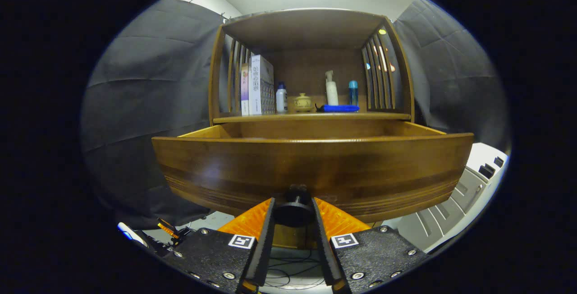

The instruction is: Pull open the drawer, take out the items inside it, and place them on the countertop above the cabinet.

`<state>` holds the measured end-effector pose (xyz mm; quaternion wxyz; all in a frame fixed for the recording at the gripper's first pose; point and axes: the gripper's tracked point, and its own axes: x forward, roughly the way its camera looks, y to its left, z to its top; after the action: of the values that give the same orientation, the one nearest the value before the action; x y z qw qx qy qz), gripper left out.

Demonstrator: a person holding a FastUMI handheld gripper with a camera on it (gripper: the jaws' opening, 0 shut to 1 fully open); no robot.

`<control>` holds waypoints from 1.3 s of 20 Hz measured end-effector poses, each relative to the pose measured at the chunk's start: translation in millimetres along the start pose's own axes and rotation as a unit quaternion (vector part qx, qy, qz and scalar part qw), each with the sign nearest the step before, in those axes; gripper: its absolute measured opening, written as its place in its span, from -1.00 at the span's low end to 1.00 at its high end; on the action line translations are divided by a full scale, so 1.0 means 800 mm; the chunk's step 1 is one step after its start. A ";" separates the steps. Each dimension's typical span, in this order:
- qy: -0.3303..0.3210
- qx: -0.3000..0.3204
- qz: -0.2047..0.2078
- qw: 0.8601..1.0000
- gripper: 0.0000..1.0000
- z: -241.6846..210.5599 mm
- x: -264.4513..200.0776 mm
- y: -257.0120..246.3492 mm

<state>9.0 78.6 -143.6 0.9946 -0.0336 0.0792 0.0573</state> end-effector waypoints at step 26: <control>0.033 -0.006 0.015 0.999 0.87 0.119 0.097 -0.043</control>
<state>104.1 60.0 -60.6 0.9903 -0.0399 0.1122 0.0718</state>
